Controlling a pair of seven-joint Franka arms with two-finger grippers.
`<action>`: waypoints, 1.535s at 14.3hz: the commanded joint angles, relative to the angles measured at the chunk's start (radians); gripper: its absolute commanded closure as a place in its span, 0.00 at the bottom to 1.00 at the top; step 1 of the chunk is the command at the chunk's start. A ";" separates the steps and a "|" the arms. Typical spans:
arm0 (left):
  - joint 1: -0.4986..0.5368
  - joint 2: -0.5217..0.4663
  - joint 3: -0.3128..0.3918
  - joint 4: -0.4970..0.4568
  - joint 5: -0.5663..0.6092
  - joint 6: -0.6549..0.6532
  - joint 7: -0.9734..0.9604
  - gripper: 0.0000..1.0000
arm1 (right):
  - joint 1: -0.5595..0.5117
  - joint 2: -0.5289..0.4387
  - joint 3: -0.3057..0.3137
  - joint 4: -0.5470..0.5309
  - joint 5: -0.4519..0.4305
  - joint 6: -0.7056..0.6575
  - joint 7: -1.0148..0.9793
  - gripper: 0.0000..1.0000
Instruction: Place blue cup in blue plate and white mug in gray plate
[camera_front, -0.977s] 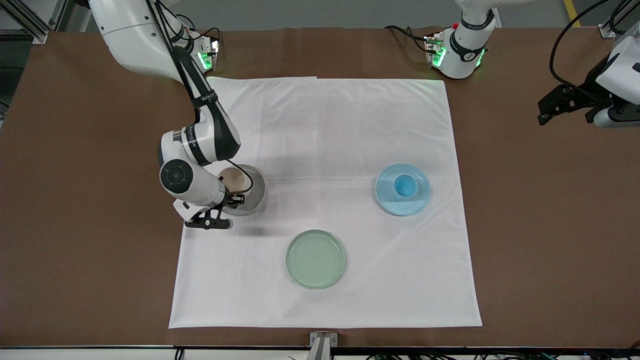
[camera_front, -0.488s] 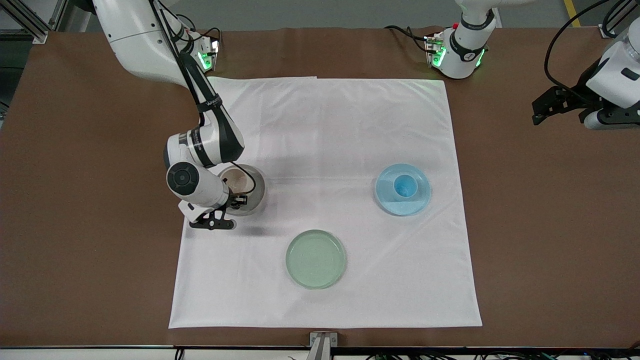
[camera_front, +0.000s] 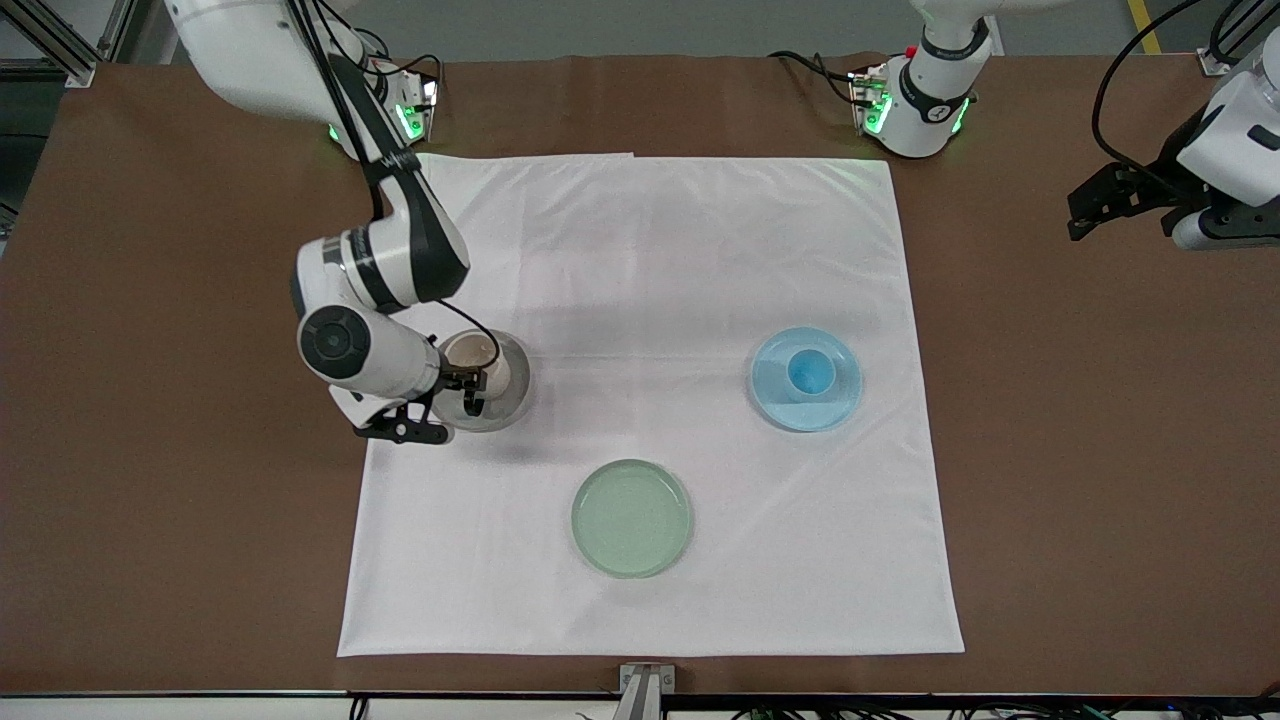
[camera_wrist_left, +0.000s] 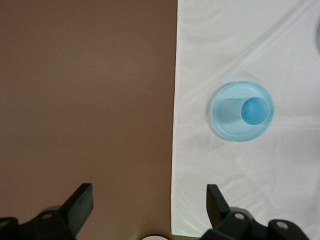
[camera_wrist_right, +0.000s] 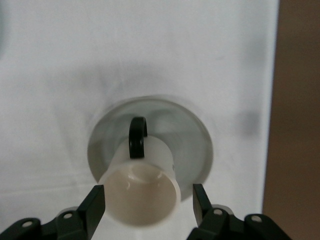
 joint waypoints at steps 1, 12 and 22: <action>0.001 -0.020 0.006 -0.011 -0.020 -0.016 0.028 0.00 | -0.070 -0.229 -0.002 -0.057 -0.043 -0.190 0.006 0.00; 0.008 -0.020 0.009 0.030 -0.084 -0.048 0.023 0.00 | -0.419 -0.441 0.000 -0.062 -0.105 -0.327 -0.388 0.00; 0.009 -0.020 -0.006 0.001 0.013 -0.031 0.005 0.00 | -0.442 -0.383 0.000 0.220 -0.098 -0.341 -0.387 0.00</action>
